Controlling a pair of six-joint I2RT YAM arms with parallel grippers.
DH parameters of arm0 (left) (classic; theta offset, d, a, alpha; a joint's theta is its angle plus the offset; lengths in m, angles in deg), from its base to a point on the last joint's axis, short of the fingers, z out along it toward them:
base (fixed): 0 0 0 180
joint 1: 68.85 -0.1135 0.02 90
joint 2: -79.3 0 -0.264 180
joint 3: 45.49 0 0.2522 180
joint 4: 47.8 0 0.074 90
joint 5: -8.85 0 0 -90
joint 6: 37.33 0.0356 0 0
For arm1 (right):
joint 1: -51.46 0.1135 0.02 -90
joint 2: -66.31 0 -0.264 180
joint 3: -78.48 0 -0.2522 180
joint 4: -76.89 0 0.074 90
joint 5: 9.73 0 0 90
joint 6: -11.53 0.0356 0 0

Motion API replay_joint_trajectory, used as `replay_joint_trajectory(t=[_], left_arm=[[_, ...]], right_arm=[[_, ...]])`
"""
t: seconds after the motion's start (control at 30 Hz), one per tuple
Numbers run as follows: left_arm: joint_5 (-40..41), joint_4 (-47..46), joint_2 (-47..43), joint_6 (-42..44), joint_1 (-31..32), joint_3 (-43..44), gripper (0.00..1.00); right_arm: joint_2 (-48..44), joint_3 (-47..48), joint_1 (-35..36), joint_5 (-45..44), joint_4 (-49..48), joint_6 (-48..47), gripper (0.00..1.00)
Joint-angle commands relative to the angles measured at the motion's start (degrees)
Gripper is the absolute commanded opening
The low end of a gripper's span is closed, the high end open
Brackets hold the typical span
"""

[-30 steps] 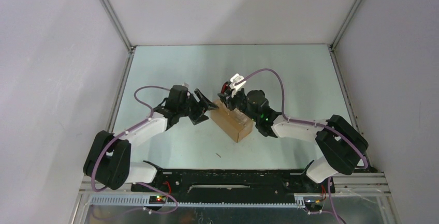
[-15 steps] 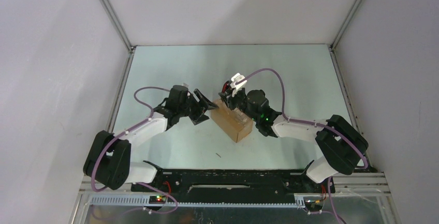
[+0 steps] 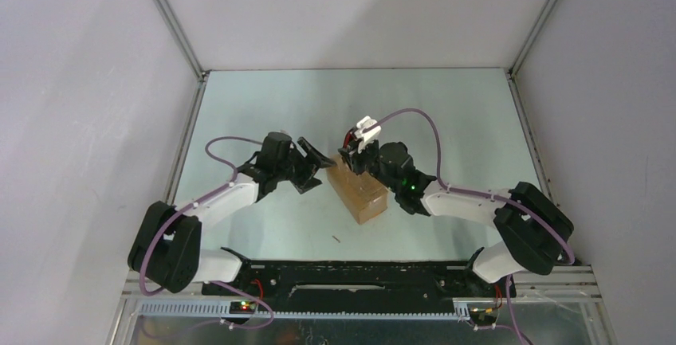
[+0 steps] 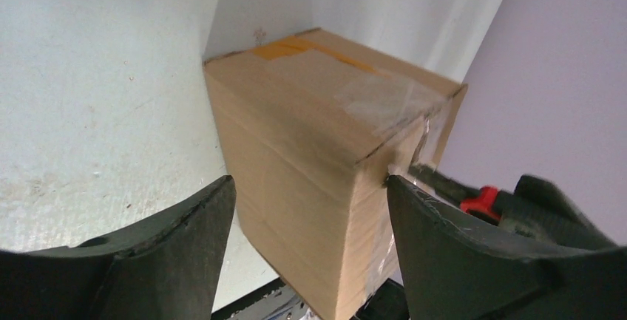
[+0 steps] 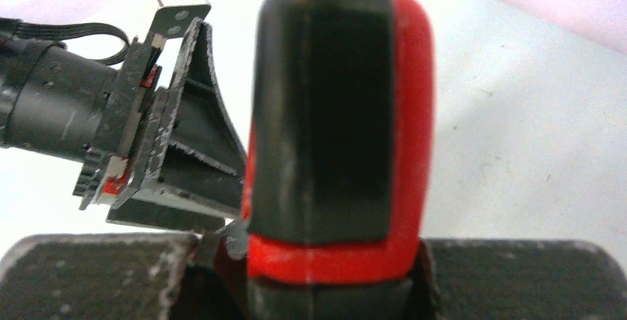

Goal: Unpack the express box
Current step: Cut the express box at the center of the board.

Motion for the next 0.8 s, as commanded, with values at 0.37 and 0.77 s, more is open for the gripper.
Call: replay_joint_trajectory(t=[0.37,0.77], left_arm=[[7.3,4.5,1.0,-5.8,4.7,5.7,0.8],[11.7,0.9,3.2,-12.8,5.1,-0.2,0.72]], right_arm=[[-1.9,-2.5,-0.6,6.2,-1.2,4.9,0.0],[-2.5,-2.5,-0.6,8.2,-2.3,5.7,0.0]])
